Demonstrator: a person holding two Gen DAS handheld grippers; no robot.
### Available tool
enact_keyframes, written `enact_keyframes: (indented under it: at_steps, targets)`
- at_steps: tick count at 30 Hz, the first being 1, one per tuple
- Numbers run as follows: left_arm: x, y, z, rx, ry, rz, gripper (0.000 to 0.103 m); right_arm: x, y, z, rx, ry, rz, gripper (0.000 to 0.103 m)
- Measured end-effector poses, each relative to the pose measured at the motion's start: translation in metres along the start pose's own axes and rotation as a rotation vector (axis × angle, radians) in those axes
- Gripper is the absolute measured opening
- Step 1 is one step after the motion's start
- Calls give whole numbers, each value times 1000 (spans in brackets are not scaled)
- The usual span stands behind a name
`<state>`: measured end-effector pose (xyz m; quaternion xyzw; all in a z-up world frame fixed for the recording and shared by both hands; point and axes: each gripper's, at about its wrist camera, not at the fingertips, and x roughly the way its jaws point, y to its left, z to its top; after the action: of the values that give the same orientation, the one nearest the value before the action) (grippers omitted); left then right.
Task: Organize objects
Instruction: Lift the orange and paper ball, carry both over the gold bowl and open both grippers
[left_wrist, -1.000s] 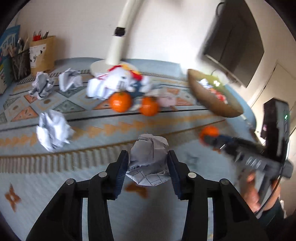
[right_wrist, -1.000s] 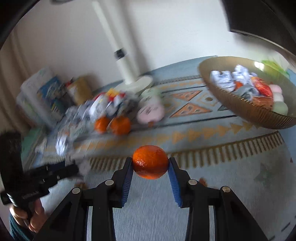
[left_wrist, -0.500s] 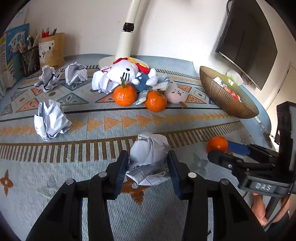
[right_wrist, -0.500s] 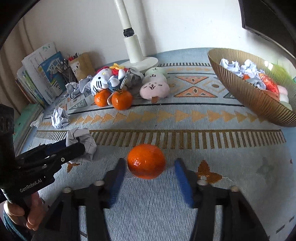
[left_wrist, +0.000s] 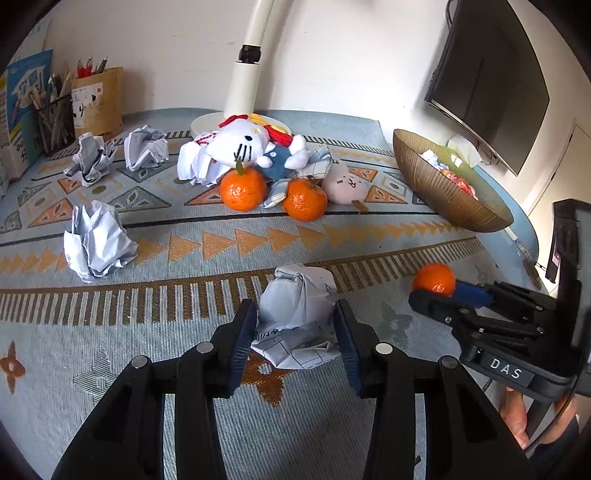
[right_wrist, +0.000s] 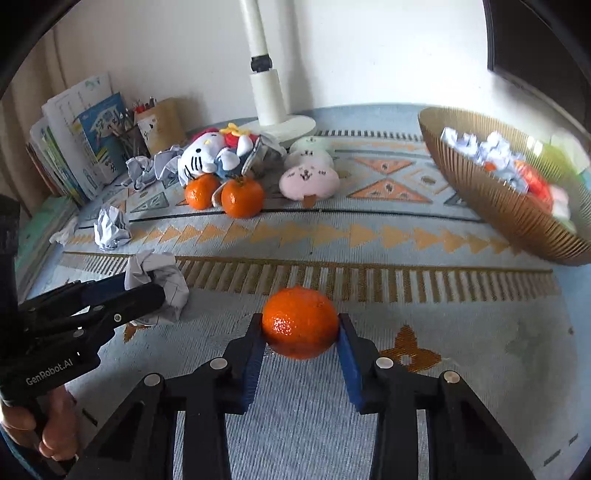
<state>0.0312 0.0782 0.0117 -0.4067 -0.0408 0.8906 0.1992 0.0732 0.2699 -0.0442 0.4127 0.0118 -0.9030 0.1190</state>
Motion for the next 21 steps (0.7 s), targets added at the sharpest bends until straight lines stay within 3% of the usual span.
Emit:
enact_keyframes:
  at_steps: [2, 6, 9, 13, 15, 18, 21]
  targets:
    - [-4, -4, -1, 5, -10, 3, 40, -11, -1, -2, 7, -49, 10, 37]
    - [-15, -31, 15, 16, -14, -104, 40, -43, -38, 6, 118, -117, 35, 37]
    - [-32, -75, 57, 96, -98, -178, 40, -90, -77, 27, 199, -243, -23, 37]
    - [-27, -130, 122, 121, -150, -344, 40, -149, -135, 56, 338, -387, -142, 37]
    - [-11, -153, 142, 137, -164, -355, 40, -153, -160, 67, 386, -398, -160, 37]
    - [25, -170, 153, 113, -124, -375, 40, -140, -180, 74, 411, -362, -195, 37]
    - [55, -178, 153, 115, -91, -389, 44, -113, -197, 73, 441, -294, -160, 37]
